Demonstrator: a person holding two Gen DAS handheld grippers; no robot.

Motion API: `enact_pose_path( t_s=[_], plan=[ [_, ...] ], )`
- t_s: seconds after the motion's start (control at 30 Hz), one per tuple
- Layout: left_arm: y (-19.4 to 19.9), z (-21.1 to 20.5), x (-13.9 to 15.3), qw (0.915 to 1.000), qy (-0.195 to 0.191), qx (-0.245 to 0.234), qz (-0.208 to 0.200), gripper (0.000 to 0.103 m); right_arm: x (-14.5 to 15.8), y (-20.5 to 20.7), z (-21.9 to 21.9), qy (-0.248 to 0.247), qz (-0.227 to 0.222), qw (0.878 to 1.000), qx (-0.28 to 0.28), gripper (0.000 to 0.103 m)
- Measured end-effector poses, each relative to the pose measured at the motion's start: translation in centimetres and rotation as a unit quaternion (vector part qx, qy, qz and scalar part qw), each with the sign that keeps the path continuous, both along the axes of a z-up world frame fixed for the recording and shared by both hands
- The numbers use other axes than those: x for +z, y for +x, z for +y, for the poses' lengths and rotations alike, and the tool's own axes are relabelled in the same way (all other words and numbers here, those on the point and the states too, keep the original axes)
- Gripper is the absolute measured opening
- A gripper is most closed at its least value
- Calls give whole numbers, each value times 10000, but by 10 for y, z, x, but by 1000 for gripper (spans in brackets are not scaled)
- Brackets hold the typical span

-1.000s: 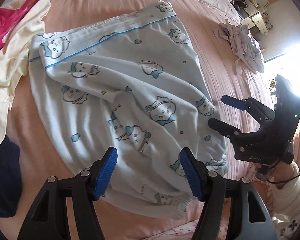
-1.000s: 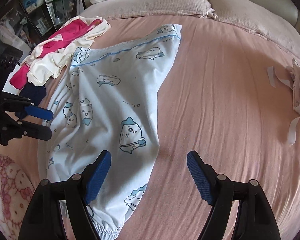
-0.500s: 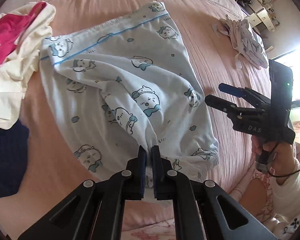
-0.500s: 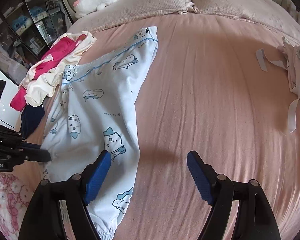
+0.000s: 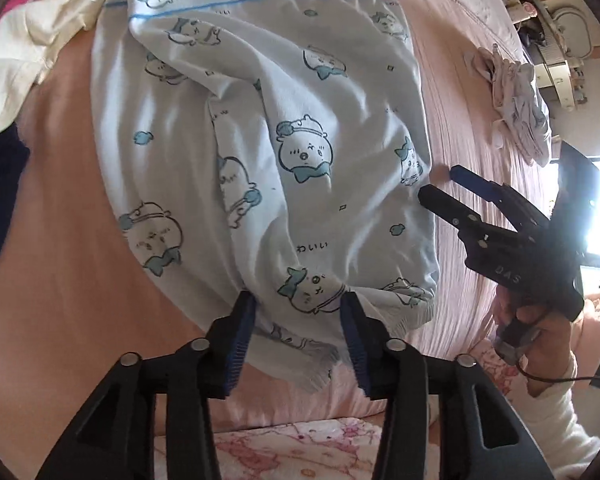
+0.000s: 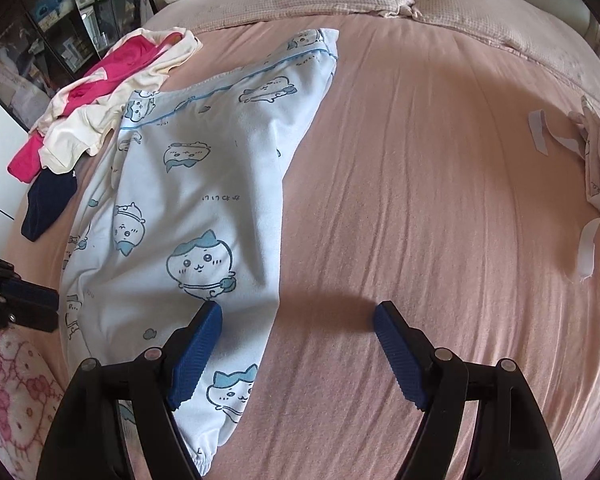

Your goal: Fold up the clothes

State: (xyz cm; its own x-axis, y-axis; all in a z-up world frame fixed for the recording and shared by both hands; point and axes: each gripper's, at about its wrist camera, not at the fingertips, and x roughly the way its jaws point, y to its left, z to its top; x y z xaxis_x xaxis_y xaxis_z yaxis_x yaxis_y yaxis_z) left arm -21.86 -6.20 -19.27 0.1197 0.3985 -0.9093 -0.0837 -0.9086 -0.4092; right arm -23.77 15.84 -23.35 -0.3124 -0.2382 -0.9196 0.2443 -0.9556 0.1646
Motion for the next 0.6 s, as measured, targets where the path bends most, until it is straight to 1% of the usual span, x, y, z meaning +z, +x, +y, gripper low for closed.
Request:
enact_pose_path(
  t_s=[0.03, 0.07, 0.13, 0.17, 0.2, 0.23, 0.27, 0.37, 0.47, 0.53, 0.6],
  plan=[
    [1, 2, -4, 9998, 149, 85, -74, 52, 1, 2, 1, 11, 6, 10000, 9, 79],
    [1, 7, -8, 9997, 189, 117, -131, 53, 1, 5, 1, 35, 13, 10000, 23, 79],
    [4, 18, -13, 10000, -34, -43, -41, 53, 2, 10, 2, 86, 20, 9999, 56, 79],
    [6, 25, -15, 9997, -161, -150, 42, 50, 2, 11, 2, 86, 9, 9999, 63, 79],
    [8, 31, -16, 9991, -297, -263, 121, 30, 2, 12, 3, 69, -5, 10000, 70, 79],
    [10, 35, -15, 9984, -397, -359, 192, 19, 2, 12, 3, 37, -23, 10000, 77, 79],
    [11, 37, -10, 9983, -352, -387, 273, 9, 2, 12, 4, 4, -36, 10000, 75, 79],
    [14, 33, 9, 9975, -292, -384, 509, 6, 1, 11, 5, -81, -80, 9999, 43, 79],
    [21, 21, 31, 9956, -449, -392, 717, 6, 1, 11, 5, -117, -93, 9999, 48, 79],
    [25, 11, 35, 9962, -461, -293, 678, 6, 1, 11, 4, -131, -97, 9998, 59, 79],
    [33, -1, 27, 9982, -342, -233, 425, 6, 1, 10, 1, -162, -98, 9998, 80, 79]
  ],
)
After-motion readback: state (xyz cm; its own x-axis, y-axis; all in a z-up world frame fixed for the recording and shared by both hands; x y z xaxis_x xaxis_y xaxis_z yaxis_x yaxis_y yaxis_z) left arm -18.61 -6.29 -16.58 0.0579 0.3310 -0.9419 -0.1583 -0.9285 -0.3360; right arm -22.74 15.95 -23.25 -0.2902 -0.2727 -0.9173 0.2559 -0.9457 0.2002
